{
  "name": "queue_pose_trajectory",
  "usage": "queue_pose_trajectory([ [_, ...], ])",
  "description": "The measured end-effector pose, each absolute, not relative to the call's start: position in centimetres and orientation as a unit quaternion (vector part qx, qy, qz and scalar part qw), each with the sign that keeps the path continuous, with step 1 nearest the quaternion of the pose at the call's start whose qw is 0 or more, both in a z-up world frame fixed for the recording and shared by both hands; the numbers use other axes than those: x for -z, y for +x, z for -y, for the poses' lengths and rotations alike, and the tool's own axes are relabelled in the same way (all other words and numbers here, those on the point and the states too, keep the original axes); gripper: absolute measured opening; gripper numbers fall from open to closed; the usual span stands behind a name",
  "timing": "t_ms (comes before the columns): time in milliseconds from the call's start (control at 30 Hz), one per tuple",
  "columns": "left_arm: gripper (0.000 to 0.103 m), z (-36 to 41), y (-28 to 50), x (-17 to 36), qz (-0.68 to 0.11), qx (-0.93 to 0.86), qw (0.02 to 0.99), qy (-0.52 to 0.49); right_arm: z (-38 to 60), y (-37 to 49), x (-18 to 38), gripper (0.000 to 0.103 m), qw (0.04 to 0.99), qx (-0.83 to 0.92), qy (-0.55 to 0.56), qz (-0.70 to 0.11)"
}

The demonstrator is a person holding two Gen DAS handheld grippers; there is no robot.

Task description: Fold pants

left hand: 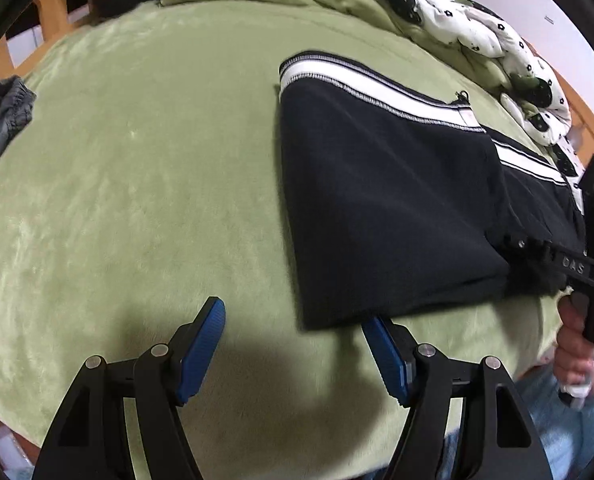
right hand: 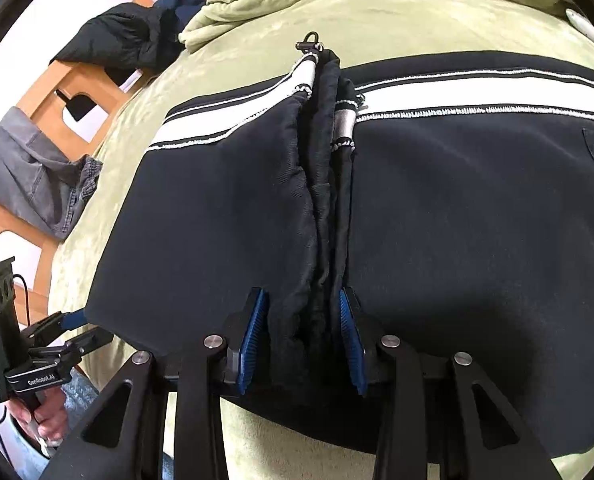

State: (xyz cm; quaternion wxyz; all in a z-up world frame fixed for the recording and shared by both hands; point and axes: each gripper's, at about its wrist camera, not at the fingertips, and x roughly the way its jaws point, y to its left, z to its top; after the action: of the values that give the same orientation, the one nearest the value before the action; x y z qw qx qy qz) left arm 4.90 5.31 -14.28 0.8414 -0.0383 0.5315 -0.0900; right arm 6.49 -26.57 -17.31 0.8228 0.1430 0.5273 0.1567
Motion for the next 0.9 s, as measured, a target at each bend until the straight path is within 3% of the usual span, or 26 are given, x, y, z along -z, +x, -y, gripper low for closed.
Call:
queue_pose_trajectory([
  [100, 0.068, -3.6, 4.6, 15.2, -0.534, 0.071, 0.842, 0.008, 26.5, 6.1, 17.3, 0.037, 0.832, -0.147, 0.139, -0.517],
  [133, 0.068, -3.4, 4.3, 15.2, -0.523, 0.062, 0.85, 0.012, 26.2, 5.9, 17.2, 0.032, 0.84, -0.143, 0.129, -0.508],
  [233, 0.067, -3.9, 3.6, 15.1, -0.499, 0.039, 0.866, -0.009, 25.9, 5.3, 16.8, 0.023, 0.855, -0.137, 0.11, -0.488],
  [333, 0.065, -4.6, 2.9, 15.2, -0.477, 0.012, 0.879, -0.031, 26.8, 4.7, 15.7, 0.02, 0.87, -0.123, 0.122, -0.461],
  [500, 0.065, -3.9, 1.8, 14.7, -0.458, 0.032, 0.888, -0.028, 30.6, 3.7, 14.1, 0.019, 0.886, -0.088, 0.163, -0.426],
  [633, 0.065, -3.3, 1.0, 15.1, -0.46, 0.029, 0.887, -0.013, 33.1, 3.6, 14.9, 0.019, 0.875, -0.064, 0.181, -0.444],
  [767, 0.065, -3.2, 0.7, 15.1, -0.484, 0.032, 0.874, -0.011, 32.2, 3.9, 17.0, 0.023, 0.87, -0.057, 0.133, -0.472],
  [900, 0.065, -4.1, -0.3, 13.5, -0.488, 0.05, 0.871, -0.034, 31.4, 2.9, 15.7, 0.029, 0.878, -0.049, 0.09, -0.468],
])
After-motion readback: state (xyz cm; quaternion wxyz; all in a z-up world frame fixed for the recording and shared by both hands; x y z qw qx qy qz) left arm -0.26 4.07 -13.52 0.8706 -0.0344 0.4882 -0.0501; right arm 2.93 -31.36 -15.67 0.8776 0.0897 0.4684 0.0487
